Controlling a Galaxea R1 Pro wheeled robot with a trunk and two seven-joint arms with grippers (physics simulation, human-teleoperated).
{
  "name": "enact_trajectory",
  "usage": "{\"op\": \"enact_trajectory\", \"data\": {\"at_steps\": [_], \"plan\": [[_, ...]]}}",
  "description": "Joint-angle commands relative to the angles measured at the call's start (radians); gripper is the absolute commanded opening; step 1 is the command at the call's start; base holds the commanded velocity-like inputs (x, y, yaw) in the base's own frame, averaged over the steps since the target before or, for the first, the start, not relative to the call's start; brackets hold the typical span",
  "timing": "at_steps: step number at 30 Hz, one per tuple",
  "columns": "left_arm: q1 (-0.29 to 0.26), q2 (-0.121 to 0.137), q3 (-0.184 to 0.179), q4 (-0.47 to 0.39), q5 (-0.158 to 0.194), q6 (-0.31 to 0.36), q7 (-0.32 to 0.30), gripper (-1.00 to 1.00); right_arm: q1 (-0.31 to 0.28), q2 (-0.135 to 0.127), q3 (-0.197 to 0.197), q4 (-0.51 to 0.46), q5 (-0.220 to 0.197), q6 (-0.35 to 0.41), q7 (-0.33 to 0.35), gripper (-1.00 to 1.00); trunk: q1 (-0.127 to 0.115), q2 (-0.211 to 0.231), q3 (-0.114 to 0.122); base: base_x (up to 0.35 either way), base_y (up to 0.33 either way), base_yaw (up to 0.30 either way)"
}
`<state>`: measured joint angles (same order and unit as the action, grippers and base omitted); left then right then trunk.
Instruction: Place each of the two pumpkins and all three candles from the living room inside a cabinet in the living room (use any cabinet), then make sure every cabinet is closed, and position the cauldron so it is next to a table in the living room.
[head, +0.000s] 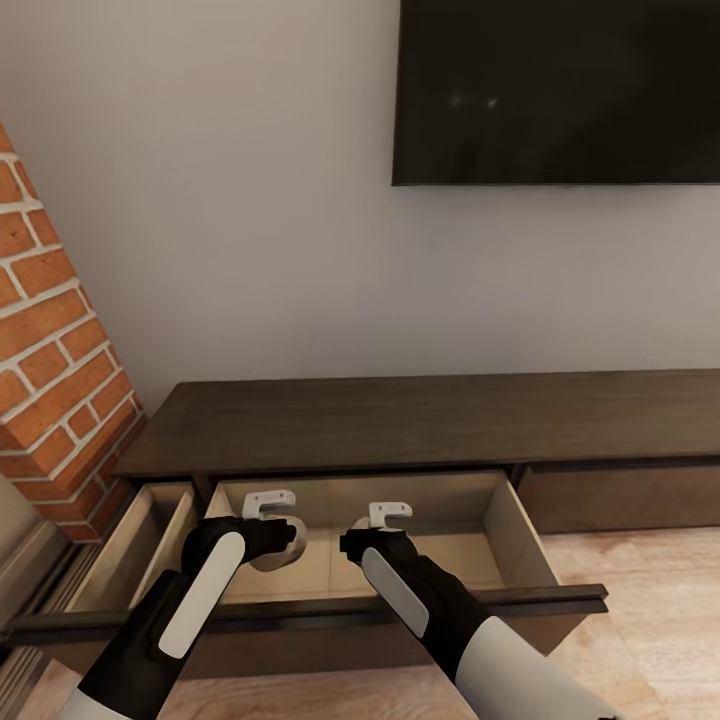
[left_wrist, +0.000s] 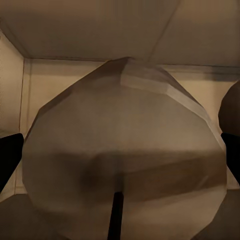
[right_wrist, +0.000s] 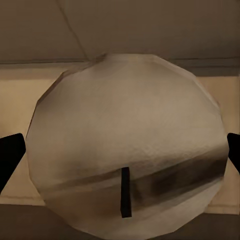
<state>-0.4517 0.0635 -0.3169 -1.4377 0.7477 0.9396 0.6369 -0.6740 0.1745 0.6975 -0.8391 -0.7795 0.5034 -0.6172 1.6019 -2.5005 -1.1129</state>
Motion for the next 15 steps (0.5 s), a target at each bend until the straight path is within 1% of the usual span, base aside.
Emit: {"op": "enact_trajectory", "data": {"at_steps": [1, 3, 7, 14, 15], "plan": [[-0.001, 0.001, -0.002, -0.001, 0.009, 0.001, 0.01, -1.0, -0.001, 0.0, 0.002, -0.001, -0.007, 0.001, -0.009, -1.0, 0.0, 0.0, -0.001, 0.04, 0.0, 0.0], [-0.001, 0.001, -0.002, -0.001, 0.009, 0.001, 0.011, -1.0, -0.001, 0.0, 0.002, 0.0, -0.007, 0.001, -0.009, -1.0, 0.0, 0.0, -0.001, 0.044, 0.0, 0.0], [-0.001, 0.001, -0.002, -0.001, 0.01, 0.001, 0.01, -1.0, -0.001, 0.0, 0.002, 0.0, -0.007, 0.001, -0.009, -1.0, 0.0, 0.0, -0.001, 0.127, 0.0, 0.0], [-0.001, 0.001, -0.002, -0.001, 0.007, 0.001, 0.012, -1.0, -0.001, 0.0, 0.002, 0.0, -0.007, 0.001, -0.009, -1.0, 0.0, 0.0, -0.001, 0.014, 0.0, 0.0], [-0.001, 0.001, -0.002, -0.001, 0.007, 0.001, 0.012, -1.0, -0.001, 0.0, 0.002, 0.0, -0.007, 0.001, -0.009, -1.0, 0.0, -0.001, -0.005, 0.001, 0.0, 0.0]]}}
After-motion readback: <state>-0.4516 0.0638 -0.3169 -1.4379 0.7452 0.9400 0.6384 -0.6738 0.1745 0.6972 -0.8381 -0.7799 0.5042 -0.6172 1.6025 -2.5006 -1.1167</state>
